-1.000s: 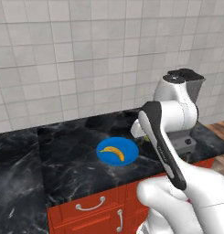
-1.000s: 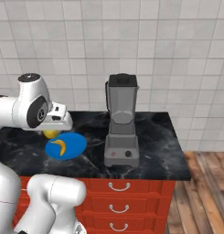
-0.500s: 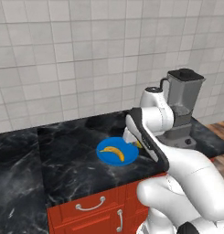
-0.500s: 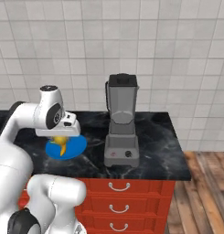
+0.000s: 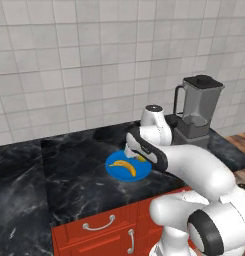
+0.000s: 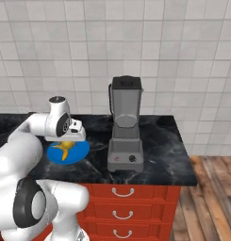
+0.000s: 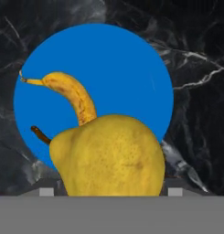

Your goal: Pick the pear and banana from the fridge and place them on the plate next to the blender to make a fruit smoothie.

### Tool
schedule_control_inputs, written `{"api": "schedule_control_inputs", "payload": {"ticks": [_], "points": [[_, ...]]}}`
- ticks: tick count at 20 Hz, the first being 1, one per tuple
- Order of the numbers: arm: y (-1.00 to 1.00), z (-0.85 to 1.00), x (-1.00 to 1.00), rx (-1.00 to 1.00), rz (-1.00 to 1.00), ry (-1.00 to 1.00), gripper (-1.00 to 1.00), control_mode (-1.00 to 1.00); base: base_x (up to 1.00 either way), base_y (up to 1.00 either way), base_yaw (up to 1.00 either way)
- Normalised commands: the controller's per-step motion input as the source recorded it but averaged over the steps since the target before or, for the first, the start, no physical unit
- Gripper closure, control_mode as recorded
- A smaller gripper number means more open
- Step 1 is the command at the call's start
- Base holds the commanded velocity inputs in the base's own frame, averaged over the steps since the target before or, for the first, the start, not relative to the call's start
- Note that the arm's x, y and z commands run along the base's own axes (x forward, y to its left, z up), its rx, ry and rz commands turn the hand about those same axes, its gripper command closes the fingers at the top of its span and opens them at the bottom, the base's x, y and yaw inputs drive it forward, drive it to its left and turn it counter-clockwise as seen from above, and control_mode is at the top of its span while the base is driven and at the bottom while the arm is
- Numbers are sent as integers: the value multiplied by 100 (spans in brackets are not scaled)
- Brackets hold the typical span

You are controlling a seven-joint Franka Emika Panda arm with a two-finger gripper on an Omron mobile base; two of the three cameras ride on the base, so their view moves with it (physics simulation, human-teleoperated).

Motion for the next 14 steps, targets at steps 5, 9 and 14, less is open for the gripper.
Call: {"api": "schedule_control_inputs", "payload": {"ticks": [5, 9, 14], "points": [[23, -38, 60, 0, -3, -4, -100, -100, 0, 0, 0], [1, -29, 48, -1, -6, -1, -100, -100, 0, 0, 0], [0, -3, 15, 0, -10, 1, -100, -100, 0, 0, 0]]}}
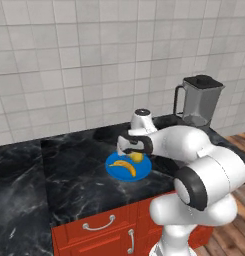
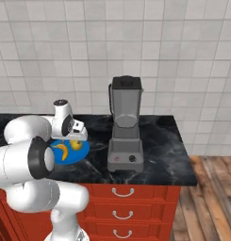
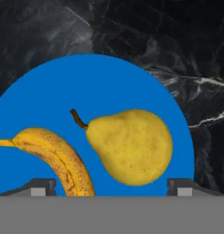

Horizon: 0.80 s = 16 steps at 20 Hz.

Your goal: Pick the pear and banana from the fridge and place them on the plate next to the blender to make a fruit smoothie.

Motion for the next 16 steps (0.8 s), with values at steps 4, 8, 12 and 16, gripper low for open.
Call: {"api": "schedule_control_inputs", "payload": {"ticks": [4, 8, 12, 16], "points": [[1, 29, -13, 0, -16, -2, -100, -100, 0, 0, 0], [0, 79, -92, 0, -13, -19, -100, -100, 0, 0, 0], [-1, 64, -100, 0, -10, -33, -100, -100, 0, 0, 0], [-8, 40, -100, 0, -8, -45, -100, -100, 0, 0, 0]]}}
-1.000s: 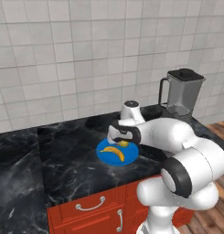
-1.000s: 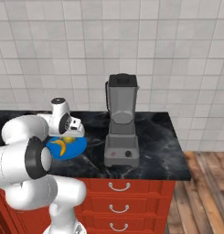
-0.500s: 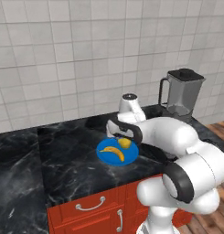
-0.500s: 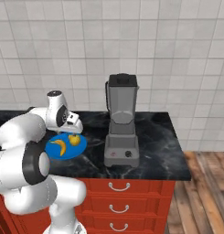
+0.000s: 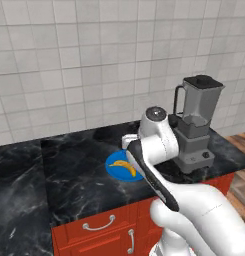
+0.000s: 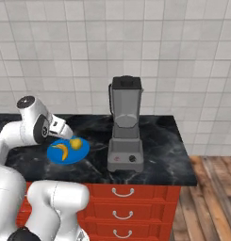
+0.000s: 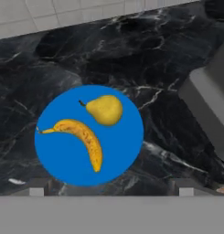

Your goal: Pick the pear and banana from the fridge and place them on the plate next to the blender to make a fruit smoothie.

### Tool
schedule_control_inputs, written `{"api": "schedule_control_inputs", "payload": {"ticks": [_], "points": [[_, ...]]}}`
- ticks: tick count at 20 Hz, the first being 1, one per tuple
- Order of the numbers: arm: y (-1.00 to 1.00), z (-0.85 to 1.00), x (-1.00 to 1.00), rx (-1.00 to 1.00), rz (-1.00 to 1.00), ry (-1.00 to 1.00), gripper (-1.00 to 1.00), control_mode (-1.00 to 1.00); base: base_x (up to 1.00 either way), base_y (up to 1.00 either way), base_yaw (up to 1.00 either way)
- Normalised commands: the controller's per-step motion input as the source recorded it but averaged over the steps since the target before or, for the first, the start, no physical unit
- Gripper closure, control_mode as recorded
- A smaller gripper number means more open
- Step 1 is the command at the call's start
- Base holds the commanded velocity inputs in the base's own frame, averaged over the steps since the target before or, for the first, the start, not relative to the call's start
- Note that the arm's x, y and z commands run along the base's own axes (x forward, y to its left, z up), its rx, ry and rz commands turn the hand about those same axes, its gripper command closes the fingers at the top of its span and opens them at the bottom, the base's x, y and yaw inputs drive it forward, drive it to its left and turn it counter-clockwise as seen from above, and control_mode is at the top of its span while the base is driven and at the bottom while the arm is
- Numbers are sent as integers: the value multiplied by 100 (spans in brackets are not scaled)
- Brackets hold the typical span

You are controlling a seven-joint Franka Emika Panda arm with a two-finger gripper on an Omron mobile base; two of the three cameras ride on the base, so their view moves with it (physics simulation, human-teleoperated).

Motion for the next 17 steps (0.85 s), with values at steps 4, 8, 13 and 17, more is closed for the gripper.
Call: {"api": "schedule_control_inputs", "payload": {"ticks": [4, 8, 13, 17], "points": [[-10, 24, -100, 0, -5, -48, -100, -100, 0, 0, 0], [-11, 8, -100, 0, -2, -53, -100, -100, 0, 0, 0], [-1, 33, -100, 0, 0, -61, -100, -100, 0, 0, 0], [0, 8, -22, -1, 0, -19, -100, -100, 0, 0, 0]]}}
